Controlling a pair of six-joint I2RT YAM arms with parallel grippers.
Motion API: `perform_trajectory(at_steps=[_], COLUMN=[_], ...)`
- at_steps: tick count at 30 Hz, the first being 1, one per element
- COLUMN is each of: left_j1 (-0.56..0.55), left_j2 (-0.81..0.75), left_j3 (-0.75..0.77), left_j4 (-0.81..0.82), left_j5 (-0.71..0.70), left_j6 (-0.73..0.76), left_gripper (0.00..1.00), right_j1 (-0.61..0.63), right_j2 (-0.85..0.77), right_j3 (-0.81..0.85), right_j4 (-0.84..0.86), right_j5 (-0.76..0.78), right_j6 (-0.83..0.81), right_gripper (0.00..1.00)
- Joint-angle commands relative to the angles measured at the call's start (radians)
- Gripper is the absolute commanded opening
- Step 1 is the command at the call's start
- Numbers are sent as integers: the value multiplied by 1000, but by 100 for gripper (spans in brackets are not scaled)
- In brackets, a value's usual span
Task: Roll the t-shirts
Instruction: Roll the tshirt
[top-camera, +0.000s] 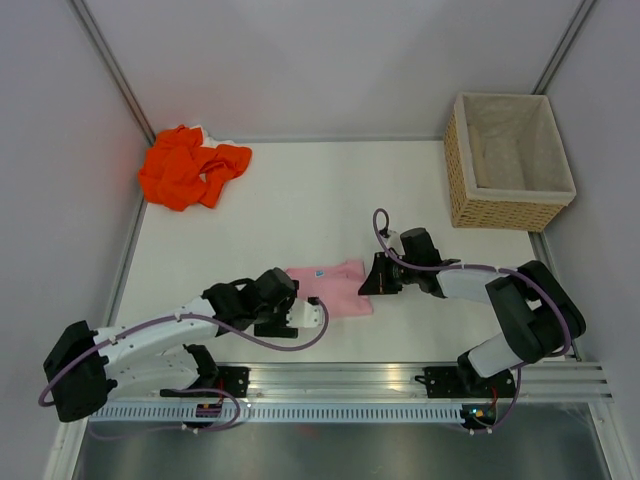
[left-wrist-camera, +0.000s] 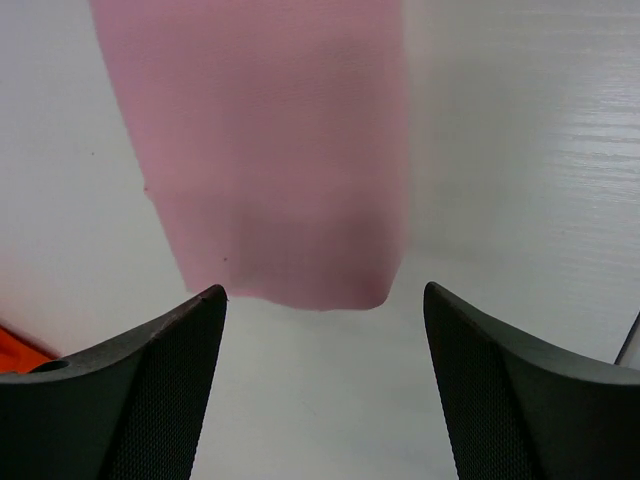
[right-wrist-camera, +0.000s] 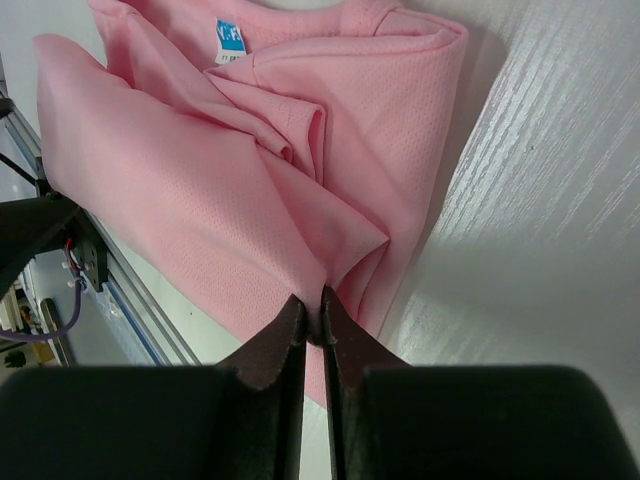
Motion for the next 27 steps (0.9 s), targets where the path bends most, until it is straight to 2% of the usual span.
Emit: perform_trajectory(at_steps=[1, 6, 8, 9, 10, 13, 15, 16, 18, 19, 20, 26, 27], left_j1=[-50, -67, -67, -66, -66, -66, -64, -63, -58, -54, -47, 9, 18], left_j2=[34, 68, 86, 106, 116, 116, 108, 102, 94, 85, 82, 41, 34], left_j3=[-43, -144, -170, -174, -174, -172, -171, -168, -161, -155, -152, -126, -123], left_j4=[121, 170, 190, 198, 197, 201, 203, 203, 203, 204, 204, 195, 194], left_j5=[-74, -85, -103, -108, -110, -96, -94, -94, -84, -79, -74, -2, 8], left_j6=[53, 73, 73, 68, 51, 36, 30, 19, 10, 4, 1, -18, -18], left_gripper=[84, 82, 76, 70, 60, 45, 37, 28, 19, 7, 3, 2, 2], right_j1=[4, 4, 4, 4, 4, 4, 4, 4, 14, 25, 56, 259, 284], right_j2=[-16, -22, -29, -37, -45, -92, -161, -195, -308, -350, -430, -664, -680], right_j3=[14, 30, 31, 34, 43, 65, 75, 82, 85, 82, 79, -21, -32], right_j4=[18, -9, -9, -15, -25, -84, -140, -166, -189, -189, -183, -222, -224], right_j5=[-2, 1, 1, 1, 4, 28, 41, 50, 74, 87, 125, 243, 299], right_j6=[-1, -34, -41, -47, -56, -115, -177, -200, -263, -335, -389, -876, -902], right_gripper=[15, 17, 21, 23, 25, 28, 29, 31, 33, 34, 36, 41, 41])
